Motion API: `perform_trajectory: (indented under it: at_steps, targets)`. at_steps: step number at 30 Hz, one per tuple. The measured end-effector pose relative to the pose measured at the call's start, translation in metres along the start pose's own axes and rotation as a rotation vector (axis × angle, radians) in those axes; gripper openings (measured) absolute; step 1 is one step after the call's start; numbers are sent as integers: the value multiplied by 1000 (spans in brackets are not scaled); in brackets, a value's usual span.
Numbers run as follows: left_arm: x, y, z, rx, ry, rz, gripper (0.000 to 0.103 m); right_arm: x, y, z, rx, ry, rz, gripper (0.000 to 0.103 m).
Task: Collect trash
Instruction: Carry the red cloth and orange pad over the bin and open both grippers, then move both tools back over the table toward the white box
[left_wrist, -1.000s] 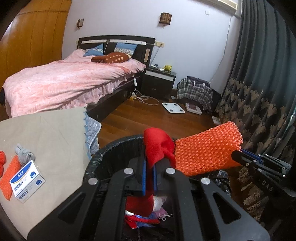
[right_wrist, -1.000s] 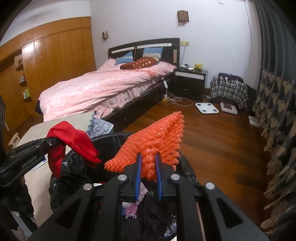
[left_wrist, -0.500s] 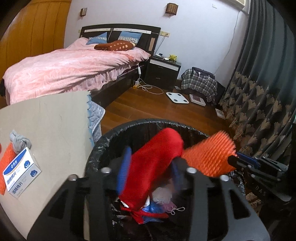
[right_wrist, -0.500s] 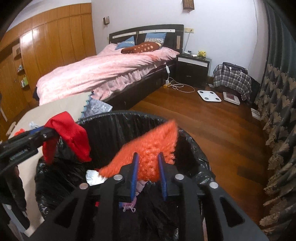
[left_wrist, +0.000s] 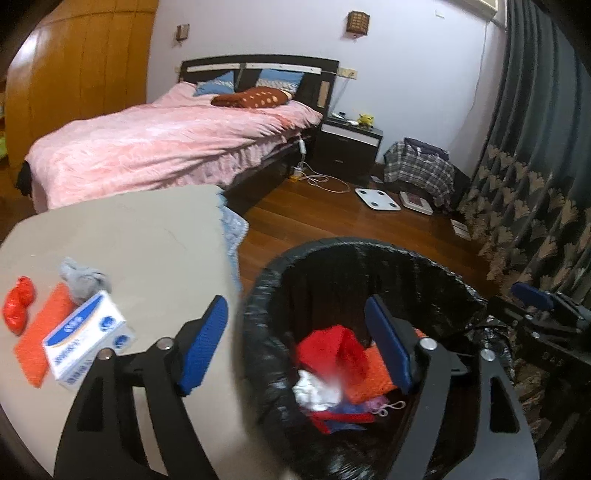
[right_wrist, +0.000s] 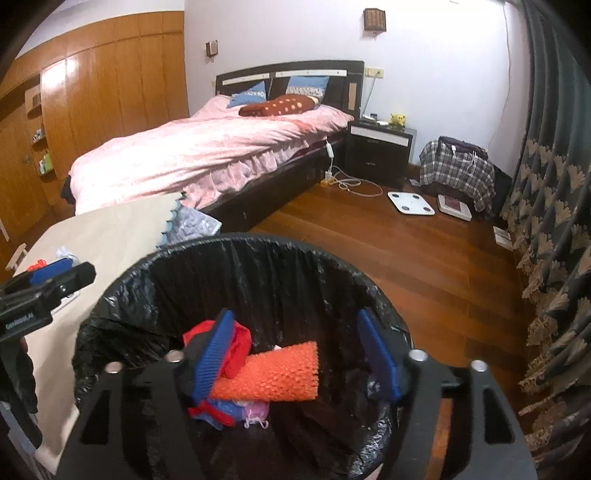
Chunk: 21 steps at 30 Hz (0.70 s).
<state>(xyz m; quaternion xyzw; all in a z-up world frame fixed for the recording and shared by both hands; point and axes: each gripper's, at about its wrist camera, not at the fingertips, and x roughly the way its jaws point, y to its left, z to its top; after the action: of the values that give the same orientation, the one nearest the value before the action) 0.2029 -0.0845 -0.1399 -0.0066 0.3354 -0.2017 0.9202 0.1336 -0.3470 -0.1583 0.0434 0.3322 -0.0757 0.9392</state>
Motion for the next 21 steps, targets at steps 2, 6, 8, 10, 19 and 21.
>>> perform_trajectory:
  at_steps: [2, 6, 8, 10, 19, 21]
  targets:
    - [-10, 8, 2, -9, -22, 22, 84, -4, 7, 3, -5, -16, 1, 89]
    - [-32, 28, 6, -18, -67, 88, 92, -9, 21, 11, -4, -44, 20, 97]
    - [-42, 41, 6, -28, -78, 116, 93, -9, 30, 14, -1, -48, 41, 97]
    - [-51, 58, 5, -43, -84, 150, 93, -9, 41, 18, 3, -54, 64, 97]
    - [-86, 133, -9, -128, -100, 305, 93, -1, 113, 33, -38, -77, 173, 97]
    - [-93, 149, -12, -141, -102, 341, 93, 0, 131, 35, -53, -81, 200, 97]
